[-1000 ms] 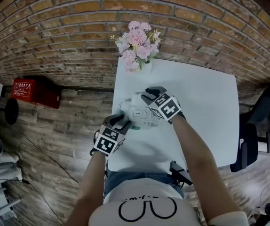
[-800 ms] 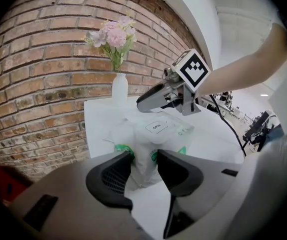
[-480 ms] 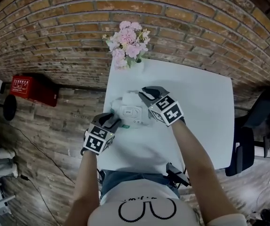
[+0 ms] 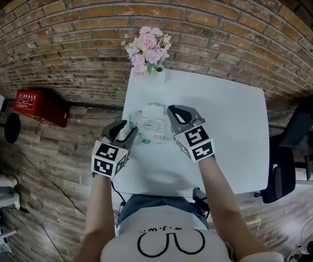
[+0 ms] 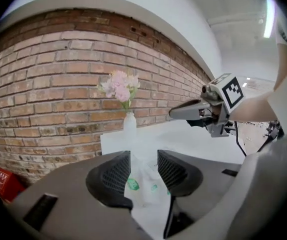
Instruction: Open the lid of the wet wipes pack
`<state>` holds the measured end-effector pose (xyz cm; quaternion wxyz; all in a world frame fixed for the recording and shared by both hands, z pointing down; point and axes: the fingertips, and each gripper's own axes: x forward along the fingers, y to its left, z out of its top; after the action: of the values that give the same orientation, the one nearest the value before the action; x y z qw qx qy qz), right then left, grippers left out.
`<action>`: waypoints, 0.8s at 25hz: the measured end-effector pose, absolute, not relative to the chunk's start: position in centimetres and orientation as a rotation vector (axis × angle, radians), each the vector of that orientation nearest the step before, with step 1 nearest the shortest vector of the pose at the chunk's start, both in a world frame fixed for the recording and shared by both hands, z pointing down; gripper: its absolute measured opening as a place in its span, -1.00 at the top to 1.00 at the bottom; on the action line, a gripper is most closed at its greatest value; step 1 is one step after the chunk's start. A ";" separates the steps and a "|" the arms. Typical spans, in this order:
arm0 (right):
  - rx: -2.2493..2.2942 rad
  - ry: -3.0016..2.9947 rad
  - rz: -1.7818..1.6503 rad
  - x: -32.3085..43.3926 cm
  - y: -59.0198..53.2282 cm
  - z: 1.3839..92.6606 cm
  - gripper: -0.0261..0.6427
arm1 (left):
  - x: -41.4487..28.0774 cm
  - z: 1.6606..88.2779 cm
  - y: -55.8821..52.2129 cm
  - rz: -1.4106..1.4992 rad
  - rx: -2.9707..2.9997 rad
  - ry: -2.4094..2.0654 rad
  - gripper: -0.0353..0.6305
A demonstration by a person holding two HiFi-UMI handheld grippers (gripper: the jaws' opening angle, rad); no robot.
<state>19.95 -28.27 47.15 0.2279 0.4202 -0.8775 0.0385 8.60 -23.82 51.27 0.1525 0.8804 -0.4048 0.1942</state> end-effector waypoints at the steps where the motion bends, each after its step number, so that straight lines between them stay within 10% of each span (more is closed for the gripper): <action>1: 1.190 -2.416 0.090 19.9 -27.6 46.2 0.91 | 8.5 50.2 -23.9 0.532 2.549 -1.185 0.40; 8: 1.434 -2.418 0.030 20.2 -21.5 38.8 0.91 | 7.3 41.7 -22.7 0.328 2.690 -1.328 0.48; 11: 1.496 -2.408 -0.035 20.3 -19.7 36.6 0.91 | 6.2 38.3 -22.2 0.231 2.719 -1.417 0.90; 20: 1.599 -2.437 -0.182 20.4 -16.2 30.6 0.91 | 4.9 31.6 -20.0 0.055 2.799 -1.513 0.90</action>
<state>20.38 -16.22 30.61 0.1102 0.5442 -0.8294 -0.0619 4.87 -19.96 31.63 -0.0204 0.8794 -0.4753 0.0171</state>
